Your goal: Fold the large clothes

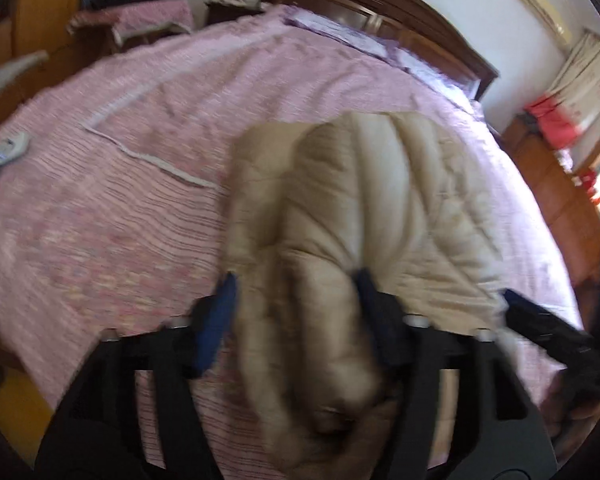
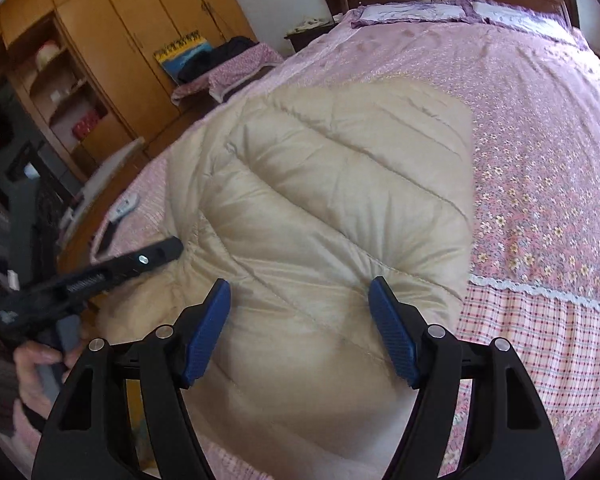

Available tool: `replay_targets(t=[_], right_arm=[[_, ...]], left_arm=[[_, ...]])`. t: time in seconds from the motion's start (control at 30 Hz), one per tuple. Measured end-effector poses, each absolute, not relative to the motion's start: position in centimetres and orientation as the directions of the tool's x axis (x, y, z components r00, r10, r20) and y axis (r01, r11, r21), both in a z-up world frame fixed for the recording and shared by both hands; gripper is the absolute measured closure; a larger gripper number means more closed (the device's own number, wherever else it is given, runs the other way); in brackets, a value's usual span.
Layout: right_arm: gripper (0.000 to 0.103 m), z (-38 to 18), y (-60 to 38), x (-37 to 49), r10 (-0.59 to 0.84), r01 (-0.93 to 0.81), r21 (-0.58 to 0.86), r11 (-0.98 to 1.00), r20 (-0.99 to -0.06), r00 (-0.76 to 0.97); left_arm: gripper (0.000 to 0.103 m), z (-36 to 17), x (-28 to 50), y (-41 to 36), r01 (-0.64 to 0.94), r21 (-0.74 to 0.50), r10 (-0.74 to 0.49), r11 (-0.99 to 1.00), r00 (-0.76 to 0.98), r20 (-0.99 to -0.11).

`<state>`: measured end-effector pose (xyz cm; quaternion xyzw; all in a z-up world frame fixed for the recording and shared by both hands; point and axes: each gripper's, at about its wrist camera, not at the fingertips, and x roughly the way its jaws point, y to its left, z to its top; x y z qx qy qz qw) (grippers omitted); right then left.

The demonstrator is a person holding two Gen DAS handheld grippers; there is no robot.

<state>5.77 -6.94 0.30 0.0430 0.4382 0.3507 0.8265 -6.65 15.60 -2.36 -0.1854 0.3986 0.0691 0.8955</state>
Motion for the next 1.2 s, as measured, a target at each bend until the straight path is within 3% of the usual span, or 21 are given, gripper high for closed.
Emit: replay_targets(t=[0.1,0.23,0.4,0.57,0.6,0.7,0.77,0.93,1.03,1.2], right_arm=[[0.025,0.9,-8.9,6.2,0.627,-0.52,0.405,0.752,-0.684,0.373],[0.022,0.5,-11.5,7.2,0.617,-0.475,0.425,0.77,-0.684,0.389],[0.021,-2.7,-13.5,9.8,0.69,-0.379,0.584,0.718,-0.67,0.274],[0.018,-5.9,-13.5,12.1,0.791,-0.295,0.736,0.609,-0.593,0.152],[0.018,-6.5,-13.4,12.7,0.817,-0.28,0.77,0.573,-0.563,0.124],[0.017,-7.6,-12.4,13.8,0.866,-0.271,0.826,0.495,-0.496,0.07],[0.019,-7.6,-12.0,14.1,0.879,-0.274,0.839,0.471,-0.471,0.068],[0.037,-5.5,-12.9,14.9,0.916,-0.318,0.859,0.402,-0.381,0.127],[0.039,-3.1,-14.4,15.8,0.919,-0.347,0.852,0.391,-0.341,0.196],[0.039,0.6,-18.5,15.9,0.898,-0.387,0.816,0.429,-0.337,0.283]], left_arm=[[0.035,-2.7,-6.7,16.4,-0.278,-0.318,-0.055,0.906,0.669,-0.741],[0.034,-3.4,-6.6,17.1,-0.286,-0.36,-0.088,0.888,0.664,-0.743],[0.029,-4.8,-6.6,17.8,-0.291,-0.433,-0.153,0.853,0.654,-0.741],[0.032,-6.9,-5.5,19.4,-0.277,-0.6,-0.328,0.75,0.632,-0.702],[0.037,-7.1,-5.4,19.4,-0.267,-0.628,-0.359,0.731,0.633,-0.686],[0.042,-8.6,-4.6,19.7,-0.235,-0.761,-0.494,0.605,0.639,-0.59],[0.044,-9.5,-3.4,19.6,-0.205,-0.825,-0.562,0.526,0.644,-0.519],[0.05,-9.0,0.6,18.0,-0.123,-0.869,-0.629,0.48,0.641,-0.439],[0.055,-7.0,4.0,15.1,-0.044,-0.879,-0.671,0.475,0.628,-0.395],[0.055,-3.9,7.7,9.9,0.068,-0.854,-0.715,0.515,0.583,-0.385]])
